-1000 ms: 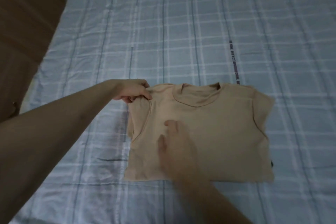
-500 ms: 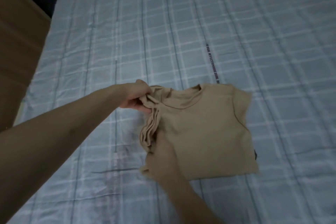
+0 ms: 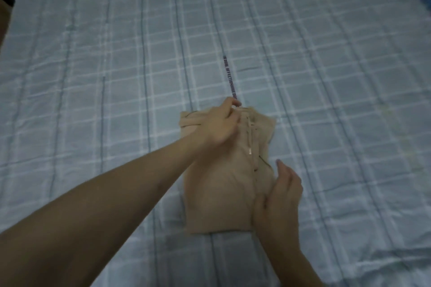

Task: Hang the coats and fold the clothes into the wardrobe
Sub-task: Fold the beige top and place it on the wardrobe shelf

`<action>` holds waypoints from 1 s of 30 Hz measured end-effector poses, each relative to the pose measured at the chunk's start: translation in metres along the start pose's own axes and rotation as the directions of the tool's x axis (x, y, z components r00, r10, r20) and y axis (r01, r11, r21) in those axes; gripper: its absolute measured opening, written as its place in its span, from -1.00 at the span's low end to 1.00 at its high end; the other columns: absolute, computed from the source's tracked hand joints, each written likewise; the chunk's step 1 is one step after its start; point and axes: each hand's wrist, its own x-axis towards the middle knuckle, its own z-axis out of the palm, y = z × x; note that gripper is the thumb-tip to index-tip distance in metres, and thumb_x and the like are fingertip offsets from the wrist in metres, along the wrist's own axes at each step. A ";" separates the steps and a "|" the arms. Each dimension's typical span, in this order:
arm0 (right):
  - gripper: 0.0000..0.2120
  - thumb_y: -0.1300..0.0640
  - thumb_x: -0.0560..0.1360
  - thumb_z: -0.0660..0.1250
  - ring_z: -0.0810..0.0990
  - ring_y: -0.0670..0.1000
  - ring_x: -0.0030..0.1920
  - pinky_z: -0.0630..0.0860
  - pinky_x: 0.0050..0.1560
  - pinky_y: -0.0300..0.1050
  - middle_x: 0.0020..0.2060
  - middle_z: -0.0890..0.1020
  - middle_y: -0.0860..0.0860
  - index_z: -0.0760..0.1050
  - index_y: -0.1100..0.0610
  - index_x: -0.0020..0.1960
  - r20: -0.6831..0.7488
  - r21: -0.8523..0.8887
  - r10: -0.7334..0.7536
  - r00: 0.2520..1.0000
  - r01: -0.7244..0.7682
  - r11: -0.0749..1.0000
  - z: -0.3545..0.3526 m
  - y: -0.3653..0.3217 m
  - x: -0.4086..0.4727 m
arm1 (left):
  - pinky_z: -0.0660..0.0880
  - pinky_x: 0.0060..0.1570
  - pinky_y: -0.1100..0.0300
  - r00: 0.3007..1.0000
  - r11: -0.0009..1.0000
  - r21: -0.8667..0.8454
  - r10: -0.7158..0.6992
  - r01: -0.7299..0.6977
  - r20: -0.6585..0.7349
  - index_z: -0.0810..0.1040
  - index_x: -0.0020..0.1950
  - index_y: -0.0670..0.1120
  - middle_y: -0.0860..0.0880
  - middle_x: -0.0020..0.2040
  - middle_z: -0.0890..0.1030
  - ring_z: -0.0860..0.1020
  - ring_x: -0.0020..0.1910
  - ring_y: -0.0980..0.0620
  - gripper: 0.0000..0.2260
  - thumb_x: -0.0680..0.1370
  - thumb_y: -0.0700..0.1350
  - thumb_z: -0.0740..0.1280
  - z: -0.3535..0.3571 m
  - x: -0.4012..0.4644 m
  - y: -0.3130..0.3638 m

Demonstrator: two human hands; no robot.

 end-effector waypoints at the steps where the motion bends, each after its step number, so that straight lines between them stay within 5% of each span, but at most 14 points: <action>1: -0.43 0.21 0.45 0.18 0.32 0.17 0.35 0.31 0.34 0.08 0.36 0.34 0.19 0.25 0.23 0.45 0.002 -0.061 -0.158 0.987 0.158 0.986 0.002 0.001 -0.002 | 0.48 0.14 -0.01 0.980 0.972 0.139 0.196 -0.190 -0.036 0.45 0.20 -0.06 -0.06 0.07 0.61 0.56 0.06 -0.04 -0.81 0.62 -0.14 0.14 0.000 -0.008 -0.008; 3: -0.48 0.04 0.52 0.15 0.34 0.17 0.40 0.34 0.35 0.12 0.42 0.34 0.20 0.29 0.20 0.44 0.166 -0.104 -0.433 0.886 0.452 0.886 0.010 0.005 -0.007 | 0.38 0.26 0.05 0.878 0.827 0.351 0.477 -0.439 -0.026 0.50 0.19 -0.12 -0.03 0.21 0.53 0.47 0.19 -0.01 -0.71 0.51 -0.21 0.14 -0.004 -0.023 -0.024; 5: -0.38 -0.09 0.44 0.26 0.31 0.16 0.45 0.34 0.34 0.21 0.46 0.32 0.15 0.32 0.10 0.44 0.408 -0.129 -0.558 0.723 0.650 0.749 0.022 0.019 -0.009 | 0.23 0.40 0.01 0.819 0.691 0.506 0.571 -0.517 0.056 0.49 0.28 -0.14 -0.05 0.39 0.43 0.38 0.37 -0.04 -0.59 0.45 -0.17 0.15 -0.012 -0.034 -0.042; 7: -0.20 -0.22 0.30 0.30 0.20 0.11 0.51 0.22 0.38 0.24 0.51 0.24 0.07 0.27 0.00 0.49 0.629 -0.164 -0.504 0.592 0.735 0.658 0.025 0.035 -0.003 | 0.11 0.47 -0.07 0.830 0.576 0.652 0.536 -0.494 0.155 0.45 0.39 -0.07 -0.05 0.51 0.31 0.26 0.49 -0.05 -0.56 0.52 -0.09 0.14 -0.017 -0.037 -0.070; 9: -0.06 -0.26 0.20 0.31 0.13 0.06 0.53 0.09 0.43 0.20 0.55 0.16 0.02 0.17 -0.05 0.53 0.753 -0.217 -0.382 0.536 0.750 0.624 0.021 0.047 0.008 | 0.01 0.51 -0.09 0.899 0.573 0.708 0.382 -0.412 0.214 0.30 0.52 0.06 0.03 0.59 0.12 0.07 0.56 0.01 -0.56 0.64 0.03 0.04 -0.016 -0.037 -0.096; 12: -0.08 -0.19 0.12 0.29 0.24 0.11 0.50 0.04 0.43 0.24 0.52 0.24 0.08 0.31 0.01 0.48 0.778 -0.271 -0.273 0.565 0.695 0.666 0.022 0.040 0.005 | -0.18 0.53 -0.04 0.947 0.674 0.673 0.141 -0.304 0.288 0.01 0.57 0.21 0.18 0.55 -0.14 -0.14 0.57 0.07 -0.54 0.65 0.13 -0.08 -0.014 -0.028 -0.109; 14: -0.21 -0.19 0.13 0.22 0.44 0.23 0.36 0.05 0.39 0.29 0.37 0.46 0.20 0.54 0.17 0.28 0.702 -0.379 -0.256 0.665 0.652 0.657 0.032 0.020 -0.006 | -0.20 0.52 -0.06 0.925 0.675 0.655 0.116 -0.340 0.361 0.03 0.57 0.19 0.13 0.58 -0.12 -0.13 0.58 0.02 -0.46 0.56 0.15 -0.13 -0.023 -0.021 -0.102; 16: -0.37 -0.15 0.28 0.16 0.54 0.29 0.22 0.20 0.32 0.28 0.22 0.56 0.27 0.60 0.23 0.15 0.589 -0.481 -0.226 0.776 0.562 0.673 0.036 -0.015 -0.009 | -0.14 0.52 -0.09 0.866 0.544 0.677 0.255 -0.496 0.430 0.17 0.57 0.11 0.00 0.61 0.02 -0.02 0.58 -0.06 -0.41 0.52 0.12 -0.02 -0.040 -0.020 -0.098; 19: -0.63 0.02 0.49 0.25 0.50 0.21 0.17 0.45 0.13 0.14 0.18 0.53 0.18 0.48 0.15 0.24 0.482 -0.448 -0.258 0.838 0.488 0.749 0.052 -0.058 -0.004 | 0.23 0.38 -0.12 0.775 0.264 0.742 0.374 -0.616 0.510 0.38 0.43 0.01 -0.04 0.46 0.34 0.33 0.41 -0.13 -0.50 0.48 0.00 0.24 -0.056 -0.029 -0.101; 22: -0.42 -0.20 0.49 0.22 0.50 0.17 0.12 0.46 0.04 0.09 0.18 0.47 0.17 0.31 0.17 0.34 0.460 -0.441 -0.041 0.887 0.268 0.856 0.074 -0.080 -0.005 | 0.39 0.16 -0.03 0.724 0.242 0.702 0.424 -0.669 0.544 0.49 0.27 -0.04 -0.01 0.20 0.51 0.46 0.12 -0.07 -0.68 0.56 -0.09 0.11 -0.057 -0.038 -0.103; 25: -0.21 -0.39 0.37 0.28 0.40 0.15 0.13 0.45 0.00 0.04 0.20 0.35 0.15 0.18 0.16 0.31 0.494 -0.530 0.200 0.846 0.111 0.841 0.096 -0.069 -0.006 | 0.24 0.38 -0.02 0.734 0.189 0.731 0.387 -0.656 0.558 0.42 0.39 0.00 -0.04 0.35 0.45 0.43 0.29 -0.10 -0.58 0.53 -0.14 0.13 -0.061 -0.032 -0.108; 30: -0.21 -0.34 0.28 0.41 0.37 0.13 0.05 0.42 -0.14 -0.03 0.10 0.32 0.13 0.19 0.16 0.21 0.434 -0.568 0.215 0.875 0.081 0.819 0.113 -0.066 -0.003 | 0.30 0.38 -0.18 0.746 0.130 0.750 0.307 -0.648 0.591 0.28 0.48 0.03 -0.09 0.44 0.38 0.34 0.44 -0.18 -0.38 0.45 -0.22 0.36 -0.062 -0.025 -0.111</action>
